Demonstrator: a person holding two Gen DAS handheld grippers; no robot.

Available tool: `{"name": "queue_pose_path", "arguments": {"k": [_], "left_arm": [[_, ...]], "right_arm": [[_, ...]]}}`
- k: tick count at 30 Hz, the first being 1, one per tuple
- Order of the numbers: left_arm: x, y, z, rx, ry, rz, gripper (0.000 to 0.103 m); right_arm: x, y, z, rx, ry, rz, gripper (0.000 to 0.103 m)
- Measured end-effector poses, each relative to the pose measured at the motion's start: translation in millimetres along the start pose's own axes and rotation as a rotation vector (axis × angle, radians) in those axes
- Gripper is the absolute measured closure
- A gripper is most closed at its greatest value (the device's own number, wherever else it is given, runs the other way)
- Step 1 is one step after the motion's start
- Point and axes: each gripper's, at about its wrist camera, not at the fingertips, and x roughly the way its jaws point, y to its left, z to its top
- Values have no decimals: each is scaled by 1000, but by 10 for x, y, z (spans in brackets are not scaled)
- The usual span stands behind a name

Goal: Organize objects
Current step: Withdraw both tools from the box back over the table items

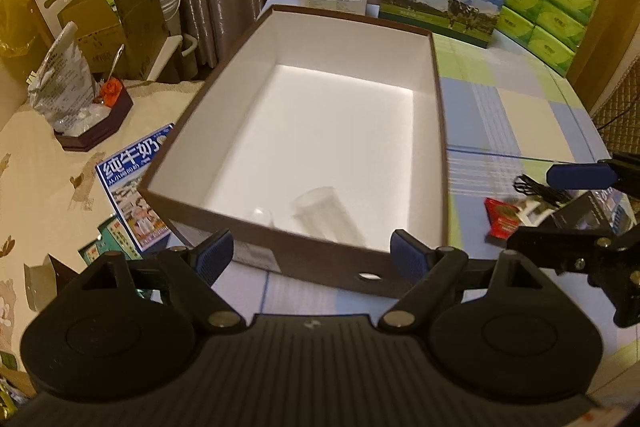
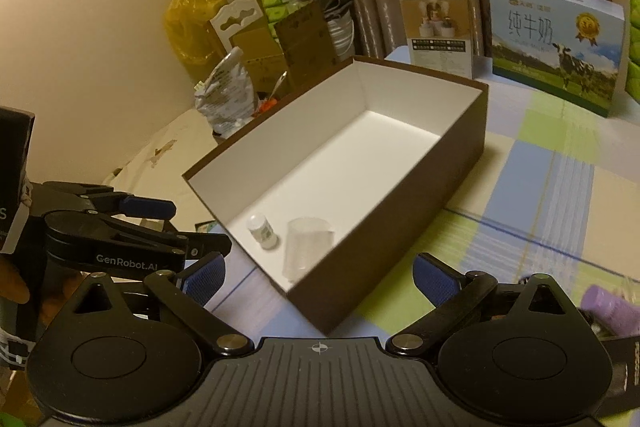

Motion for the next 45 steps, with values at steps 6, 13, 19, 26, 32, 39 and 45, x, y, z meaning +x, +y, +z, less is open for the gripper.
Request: {"name": "queue_pose_path", "arguments": {"k": [6, 13, 19, 26, 32, 39, 45], "left_arm": [[-106, -198, -102, -7, -1, -3, 20], [-189, -498, -205, 5, 3, -23, 20], [-175, -804, -284, 18, 23, -60, 20], [-135, -1156, -328, 50, 41, -99, 20], [-73, -1420, -330, 80, 52, -128, 21], [11, -1690, -338, 114, 60, -157, 24], [157, -1898, -343, 140, 76, -175, 28]], "right_arm": [[-196, -106, -128, 21, 0, 6, 5], [-425, -328, -308, 56, 9, -4, 5], [-631, -562, -482, 101, 17, -30, 5], [-876, -830, -685, 161, 20, -79, 5], [-1112, -1051, -814, 210, 11, -127, 5], [-1325, -1299, -969, 273, 1, -181, 5], [-1480, -1530, -1075, 335, -14, -246, 5]]}}
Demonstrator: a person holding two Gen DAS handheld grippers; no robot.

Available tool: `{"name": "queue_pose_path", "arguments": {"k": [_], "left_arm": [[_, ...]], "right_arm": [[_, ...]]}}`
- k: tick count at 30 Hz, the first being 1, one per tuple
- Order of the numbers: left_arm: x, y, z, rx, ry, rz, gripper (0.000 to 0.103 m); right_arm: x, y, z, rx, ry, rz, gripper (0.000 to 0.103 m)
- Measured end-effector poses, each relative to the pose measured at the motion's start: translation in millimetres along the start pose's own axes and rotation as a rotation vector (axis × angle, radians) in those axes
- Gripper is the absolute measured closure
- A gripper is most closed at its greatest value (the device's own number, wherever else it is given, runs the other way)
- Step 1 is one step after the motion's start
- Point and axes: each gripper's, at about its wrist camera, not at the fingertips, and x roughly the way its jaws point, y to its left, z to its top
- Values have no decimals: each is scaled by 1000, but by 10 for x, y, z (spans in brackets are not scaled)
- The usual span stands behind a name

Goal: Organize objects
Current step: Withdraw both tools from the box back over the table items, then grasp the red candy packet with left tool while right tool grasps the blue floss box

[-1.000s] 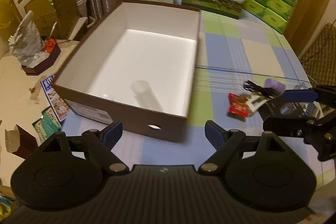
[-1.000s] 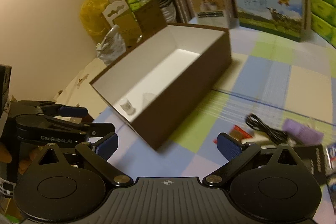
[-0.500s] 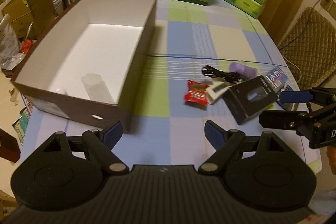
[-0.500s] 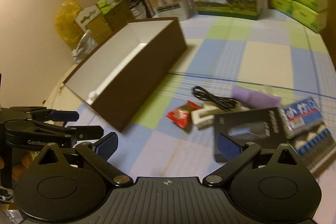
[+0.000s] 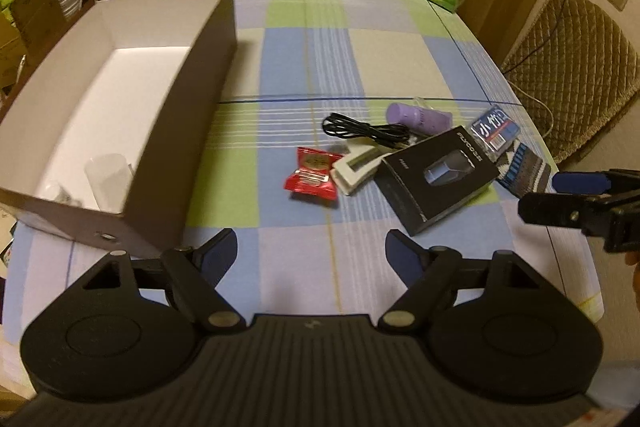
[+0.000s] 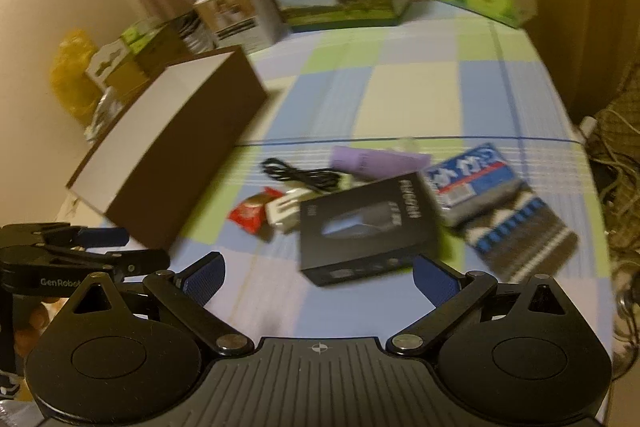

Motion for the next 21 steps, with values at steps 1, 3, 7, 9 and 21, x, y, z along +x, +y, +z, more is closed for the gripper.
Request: {"name": "queue_pose_path", "arguments": {"k": [1, 3, 7, 9, 21], "left_arm": [[40, -26, 10, 6, 4, -2, 31], [127, -85, 31, 17, 17, -4, 32], [305, -160, 83, 30, 32, -1, 33], [374, -183, 109, 39, 36, 2, 33], [946, -172, 363, 97, 68, 40, 47]], "right_arm": [[-14, -56, 0, 12, -3, -13, 5], [-30, -139, 1, 34, -10, -31, 5], [-50, -301, -5, 69, -19, -74, 5], [-40, -386, -8, 92, -18, -89, 5], [-10, -805, 28, 203, -41, -160, 5]]}}
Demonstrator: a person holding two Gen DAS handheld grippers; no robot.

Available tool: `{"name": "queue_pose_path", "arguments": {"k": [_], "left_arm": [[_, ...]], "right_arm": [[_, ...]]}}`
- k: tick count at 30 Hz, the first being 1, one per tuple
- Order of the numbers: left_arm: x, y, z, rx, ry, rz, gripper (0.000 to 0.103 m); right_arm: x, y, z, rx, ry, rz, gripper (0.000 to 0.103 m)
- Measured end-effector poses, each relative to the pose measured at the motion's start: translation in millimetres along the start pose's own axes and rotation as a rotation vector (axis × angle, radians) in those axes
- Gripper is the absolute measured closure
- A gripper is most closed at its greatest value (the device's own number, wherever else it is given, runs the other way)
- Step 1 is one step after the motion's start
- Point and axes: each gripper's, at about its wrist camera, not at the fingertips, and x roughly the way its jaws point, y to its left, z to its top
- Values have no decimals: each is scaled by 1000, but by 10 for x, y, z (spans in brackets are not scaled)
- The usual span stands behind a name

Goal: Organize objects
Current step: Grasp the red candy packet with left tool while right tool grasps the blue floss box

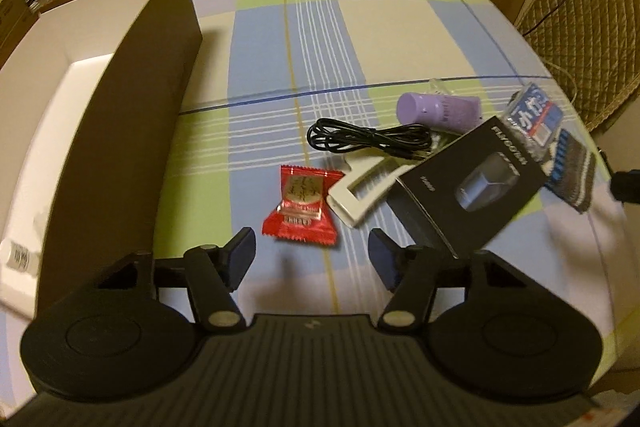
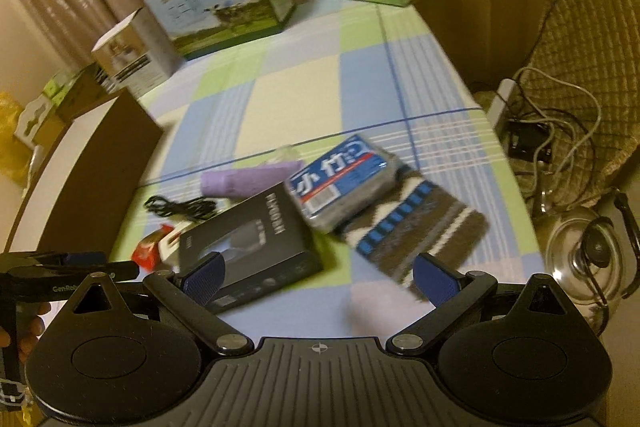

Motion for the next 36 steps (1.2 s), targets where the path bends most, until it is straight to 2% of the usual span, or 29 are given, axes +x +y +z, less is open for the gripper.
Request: {"name": "queue_pose_path", "arguments": {"k": [4, 6, 16, 23, 28, 36], "left_arm": [[193, 25, 85, 23, 21, 3, 61], [281, 37, 126, 33, 35, 1, 64], [567, 80, 222, 75, 85, -18, 73], [652, 91, 213, 76, 70, -28, 76], [622, 186, 172, 1, 52, -2, 80], [540, 280, 58, -93, 68, 2, 80]], "right_arm": [[24, -126, 41, 35, -4, -28, 5], [26, -173, 52, 50, -5, -39, 5], [73, -310, 132, 87, 1, -80, 5], [170, -295, 219, 58, 4, -78, 5], [275, -239, 324, -40, -20, -54, 5], [595, -47, 376, -408, -10, -30, 6]]}}
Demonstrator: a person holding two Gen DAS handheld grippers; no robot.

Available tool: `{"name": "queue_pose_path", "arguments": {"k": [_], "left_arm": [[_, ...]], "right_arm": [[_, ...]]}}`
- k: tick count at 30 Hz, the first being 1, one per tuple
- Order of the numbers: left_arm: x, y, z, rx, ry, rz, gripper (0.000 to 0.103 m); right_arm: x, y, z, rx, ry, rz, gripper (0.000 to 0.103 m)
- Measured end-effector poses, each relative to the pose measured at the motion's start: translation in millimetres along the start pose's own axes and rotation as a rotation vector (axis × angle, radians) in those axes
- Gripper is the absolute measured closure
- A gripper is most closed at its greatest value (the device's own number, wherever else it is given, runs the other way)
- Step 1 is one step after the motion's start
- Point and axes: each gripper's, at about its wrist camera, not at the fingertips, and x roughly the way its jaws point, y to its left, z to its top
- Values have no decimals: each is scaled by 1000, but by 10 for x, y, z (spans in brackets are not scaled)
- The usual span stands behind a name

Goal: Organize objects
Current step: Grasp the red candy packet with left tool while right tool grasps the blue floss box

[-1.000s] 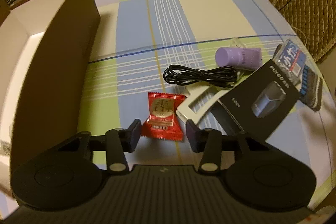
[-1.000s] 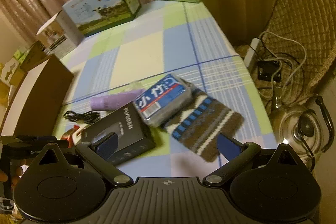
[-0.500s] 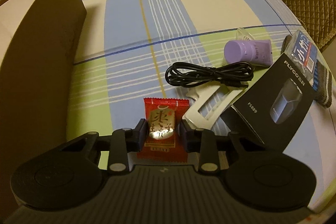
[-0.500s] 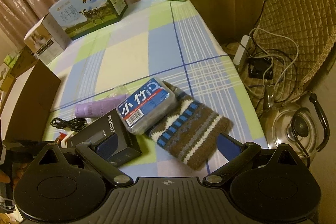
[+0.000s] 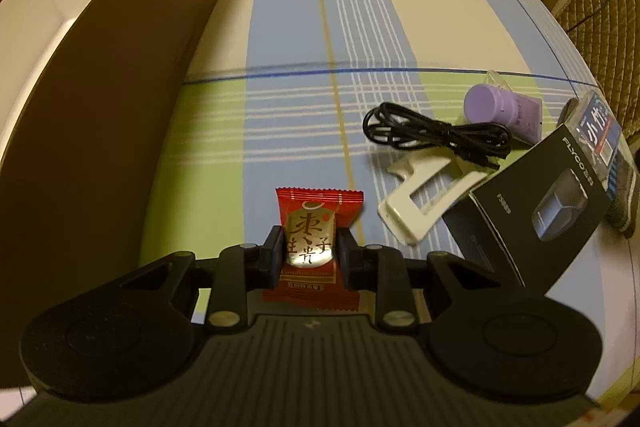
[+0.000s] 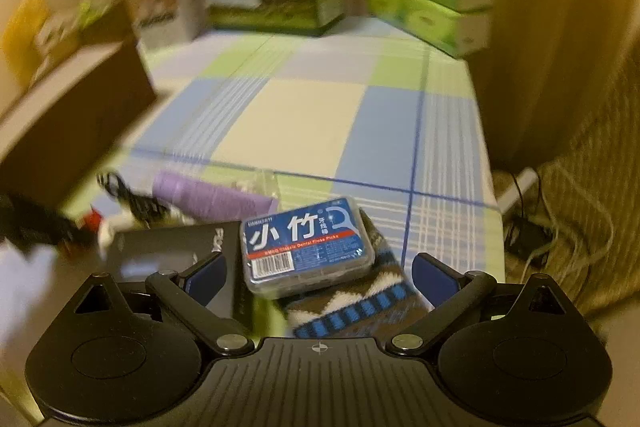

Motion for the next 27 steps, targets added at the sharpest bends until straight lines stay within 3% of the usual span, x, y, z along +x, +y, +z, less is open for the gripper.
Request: {"name": "queue_pose_path", "arguments": {"k": [11, 15, 27], "left_arm": [[-56, 14, -78, -46, 5, 25, 80], [-77, 8, -97, -56, 7, 34, 80], [-95, -33, -130, -65, 3, 56, 79]], "right_arm": [[400, 43, 24, -164, 63, 59, 7], [487, -45, 109, -132, 76, 78, 20], [571, 41, 76, -216, 84, 32, 20]]}}
